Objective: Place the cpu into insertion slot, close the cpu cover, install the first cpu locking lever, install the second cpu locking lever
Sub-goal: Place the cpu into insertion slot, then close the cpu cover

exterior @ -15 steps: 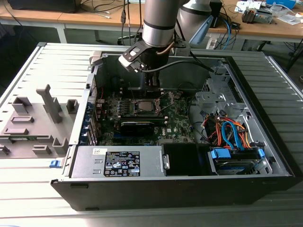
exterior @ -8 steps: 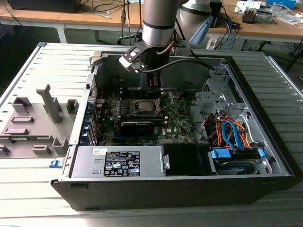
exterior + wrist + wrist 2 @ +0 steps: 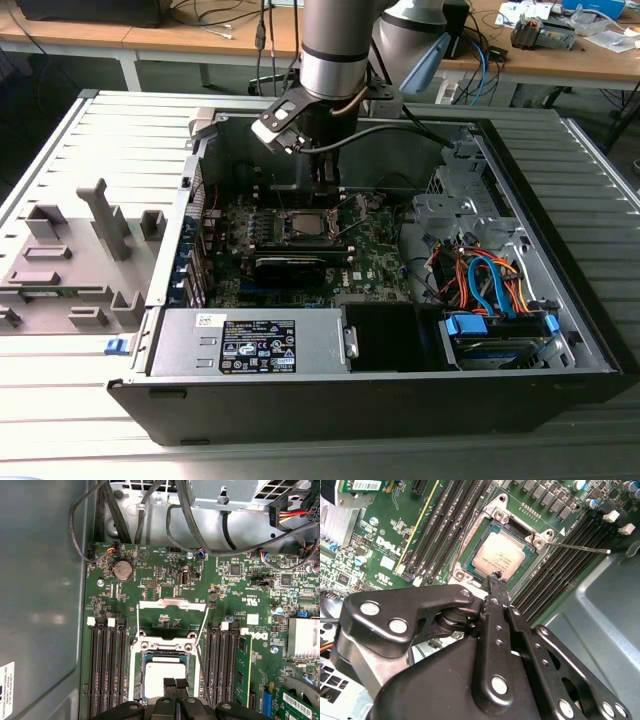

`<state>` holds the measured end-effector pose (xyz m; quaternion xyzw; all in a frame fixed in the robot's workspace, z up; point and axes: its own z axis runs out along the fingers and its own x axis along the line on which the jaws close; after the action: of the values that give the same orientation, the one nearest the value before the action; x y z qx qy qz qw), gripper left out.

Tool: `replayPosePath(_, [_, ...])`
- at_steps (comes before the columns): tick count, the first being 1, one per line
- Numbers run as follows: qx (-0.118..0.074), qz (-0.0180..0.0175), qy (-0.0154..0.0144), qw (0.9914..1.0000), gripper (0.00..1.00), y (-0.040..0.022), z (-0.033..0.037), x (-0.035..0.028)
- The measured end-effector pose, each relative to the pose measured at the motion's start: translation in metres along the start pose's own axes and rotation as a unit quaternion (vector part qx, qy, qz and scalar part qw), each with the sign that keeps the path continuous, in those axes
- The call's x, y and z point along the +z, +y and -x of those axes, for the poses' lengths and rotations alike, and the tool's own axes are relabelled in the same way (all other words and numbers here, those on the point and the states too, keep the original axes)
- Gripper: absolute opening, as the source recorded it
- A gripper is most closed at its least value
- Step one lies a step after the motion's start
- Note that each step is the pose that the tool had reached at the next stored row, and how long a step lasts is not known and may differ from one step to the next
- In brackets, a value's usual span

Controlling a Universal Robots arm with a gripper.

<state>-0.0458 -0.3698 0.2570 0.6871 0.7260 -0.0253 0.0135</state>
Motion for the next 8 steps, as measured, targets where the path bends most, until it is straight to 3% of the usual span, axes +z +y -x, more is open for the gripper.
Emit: replayPosePath(8, [0.0, 0.0011, -0.0002, 1.0, 0.11, 0.002, 0.002, -0.0002])
